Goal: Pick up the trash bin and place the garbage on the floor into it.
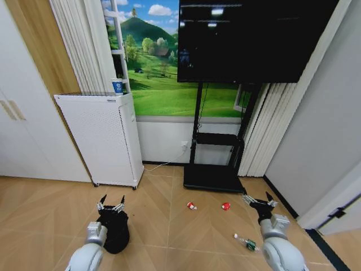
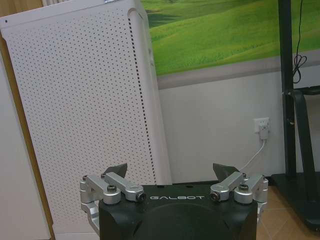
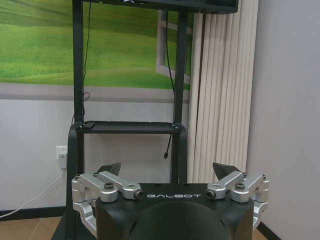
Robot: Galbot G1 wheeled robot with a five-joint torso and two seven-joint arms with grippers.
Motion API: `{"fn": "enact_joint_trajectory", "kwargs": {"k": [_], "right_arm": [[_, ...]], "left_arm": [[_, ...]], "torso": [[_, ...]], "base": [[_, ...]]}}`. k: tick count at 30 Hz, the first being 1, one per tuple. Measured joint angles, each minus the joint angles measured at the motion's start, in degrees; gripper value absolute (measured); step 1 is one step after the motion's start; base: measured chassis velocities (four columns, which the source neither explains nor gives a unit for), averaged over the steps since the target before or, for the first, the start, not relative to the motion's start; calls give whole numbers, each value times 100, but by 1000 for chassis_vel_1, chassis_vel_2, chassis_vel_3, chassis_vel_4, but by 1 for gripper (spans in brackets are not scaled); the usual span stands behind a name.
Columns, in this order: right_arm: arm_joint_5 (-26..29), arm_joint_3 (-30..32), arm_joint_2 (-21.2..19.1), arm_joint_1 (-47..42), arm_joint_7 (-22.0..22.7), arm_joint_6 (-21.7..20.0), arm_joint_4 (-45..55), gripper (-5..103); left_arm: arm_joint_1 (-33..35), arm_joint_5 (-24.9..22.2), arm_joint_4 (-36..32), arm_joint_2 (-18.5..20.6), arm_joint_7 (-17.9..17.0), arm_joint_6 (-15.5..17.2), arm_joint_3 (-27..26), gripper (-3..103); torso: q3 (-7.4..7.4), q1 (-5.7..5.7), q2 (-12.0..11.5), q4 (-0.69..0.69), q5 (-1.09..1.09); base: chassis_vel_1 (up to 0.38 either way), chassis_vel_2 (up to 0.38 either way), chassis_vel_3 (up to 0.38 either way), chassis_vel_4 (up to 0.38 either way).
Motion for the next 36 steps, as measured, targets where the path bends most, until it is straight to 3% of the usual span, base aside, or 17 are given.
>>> {"fn": "enact_joint_trajectory", "kwargs": {"k": [17, 26, 36], "right_arm": [[-155, 17, 63, -53, -10, 88, 14, 100], [-182, 11, 48, -32, -3, 218, -17, 100], [-177, 10, 75, -21, 1, 304, -57, 100]], "left_arm": [[20, -9, -24, 4, -8, -9, 0, 97], [-1, -59, -70, 5, -174, -27, -4, 94], [69, -147, -210, -16, -246, -40, -60, 99]], "torso": [[0, 0, -1, -1, -1], [0, 0, -1, -1, 0], [-60, -43, -106, -1, 0]], "base": [[-72, -60, 59, 62], [0, 0, 0, 0], [0, 0, 0, 0]]}}
